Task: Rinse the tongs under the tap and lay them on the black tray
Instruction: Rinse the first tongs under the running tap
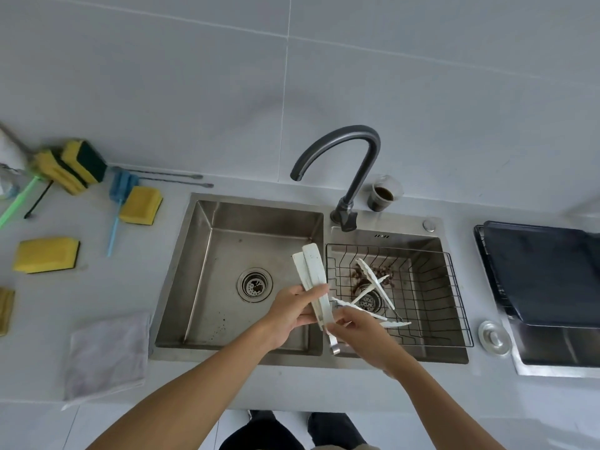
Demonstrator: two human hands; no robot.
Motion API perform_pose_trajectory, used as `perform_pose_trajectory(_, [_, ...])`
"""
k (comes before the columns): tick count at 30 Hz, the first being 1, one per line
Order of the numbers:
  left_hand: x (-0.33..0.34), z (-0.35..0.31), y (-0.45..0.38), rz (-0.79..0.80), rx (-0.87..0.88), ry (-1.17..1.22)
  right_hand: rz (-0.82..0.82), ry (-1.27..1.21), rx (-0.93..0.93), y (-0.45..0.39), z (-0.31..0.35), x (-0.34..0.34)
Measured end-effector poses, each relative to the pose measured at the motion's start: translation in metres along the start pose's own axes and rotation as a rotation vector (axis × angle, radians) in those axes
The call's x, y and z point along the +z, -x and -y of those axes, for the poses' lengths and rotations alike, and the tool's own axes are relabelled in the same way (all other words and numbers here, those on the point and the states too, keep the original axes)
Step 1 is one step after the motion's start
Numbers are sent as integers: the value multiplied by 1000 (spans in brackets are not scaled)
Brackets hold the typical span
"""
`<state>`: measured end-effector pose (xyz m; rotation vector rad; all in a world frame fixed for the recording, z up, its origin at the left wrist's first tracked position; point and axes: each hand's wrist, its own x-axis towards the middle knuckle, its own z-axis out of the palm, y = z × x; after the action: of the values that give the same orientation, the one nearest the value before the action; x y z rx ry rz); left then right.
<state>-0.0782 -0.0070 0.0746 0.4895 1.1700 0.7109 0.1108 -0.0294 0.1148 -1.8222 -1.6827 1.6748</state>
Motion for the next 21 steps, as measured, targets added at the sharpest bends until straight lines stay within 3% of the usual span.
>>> perform_pose_trajectory(3, [-11,-4,1,-113,16,-11,-66,-64,63,-9,7,13])
perform_pose_trajectory(8, [-24,-8,-4,-247,8,-40,77,-287,160,-20,16,30])
perform_pose_trajectory(16, [-21,-27,-12,-427,41,-91,241,-512,103,-48,15,37])
perform_pose_trajectory(21, [-20,-32,-24,-424,51,-167,286,-569,120,-63,9,33])
